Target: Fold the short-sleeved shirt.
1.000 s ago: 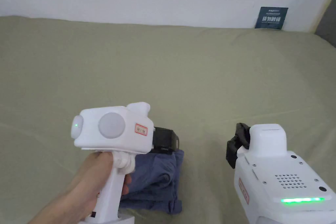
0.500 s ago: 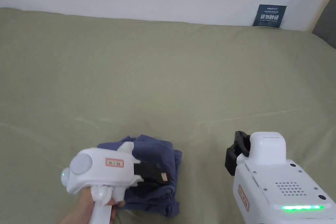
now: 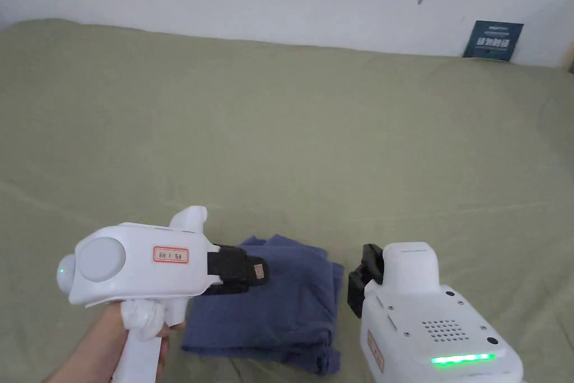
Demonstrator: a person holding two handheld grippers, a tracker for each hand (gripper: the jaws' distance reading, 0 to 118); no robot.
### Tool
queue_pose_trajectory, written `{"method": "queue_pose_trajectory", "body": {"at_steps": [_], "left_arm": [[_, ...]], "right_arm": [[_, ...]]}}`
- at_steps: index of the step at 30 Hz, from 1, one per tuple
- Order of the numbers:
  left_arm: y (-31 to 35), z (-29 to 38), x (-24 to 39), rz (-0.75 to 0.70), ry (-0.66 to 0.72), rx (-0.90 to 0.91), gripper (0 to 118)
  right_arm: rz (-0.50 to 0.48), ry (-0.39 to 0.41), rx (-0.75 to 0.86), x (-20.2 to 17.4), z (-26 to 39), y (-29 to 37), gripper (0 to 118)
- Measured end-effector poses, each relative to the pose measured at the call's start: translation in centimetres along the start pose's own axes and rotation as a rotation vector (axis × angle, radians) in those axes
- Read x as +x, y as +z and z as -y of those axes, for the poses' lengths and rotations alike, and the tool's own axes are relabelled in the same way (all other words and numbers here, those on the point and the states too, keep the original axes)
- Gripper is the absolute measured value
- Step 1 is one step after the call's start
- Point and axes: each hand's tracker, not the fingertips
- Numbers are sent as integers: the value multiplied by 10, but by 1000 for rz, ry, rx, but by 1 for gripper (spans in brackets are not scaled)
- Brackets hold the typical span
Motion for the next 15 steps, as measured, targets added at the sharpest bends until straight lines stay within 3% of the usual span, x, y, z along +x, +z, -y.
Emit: {"method": "queue_pose_trajectory", "body": {"at_steps": [7,15], "left_arm": [[34,0,-40,-218,45,35,0],[29,-1,-68,-205,105,5,0]], "right_arm": [[-40,-17,-159,-32,43,-48,6],[-28,-34,-230,-36,71,-75,5]]}}
